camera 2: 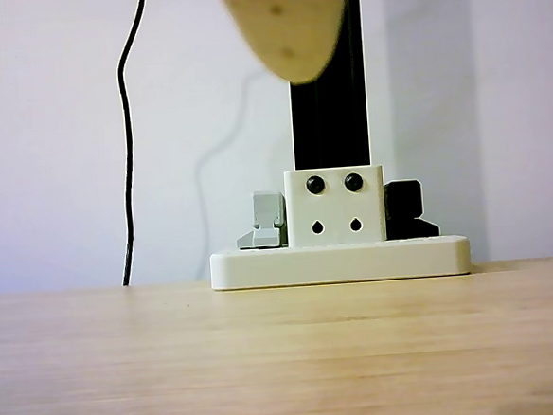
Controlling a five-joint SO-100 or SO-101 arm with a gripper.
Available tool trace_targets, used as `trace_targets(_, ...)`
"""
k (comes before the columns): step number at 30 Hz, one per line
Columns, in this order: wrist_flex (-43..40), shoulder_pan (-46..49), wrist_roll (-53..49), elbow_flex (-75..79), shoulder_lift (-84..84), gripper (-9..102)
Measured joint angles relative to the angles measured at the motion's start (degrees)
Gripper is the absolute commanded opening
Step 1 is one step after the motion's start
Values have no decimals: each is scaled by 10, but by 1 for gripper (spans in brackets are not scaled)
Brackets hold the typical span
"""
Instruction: Grasp a peg and put it in the crate.
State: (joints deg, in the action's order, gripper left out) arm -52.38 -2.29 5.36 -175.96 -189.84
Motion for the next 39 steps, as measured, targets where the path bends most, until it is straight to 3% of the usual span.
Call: trace_targets(39, 15, 0, 0, 0, 36, 0)
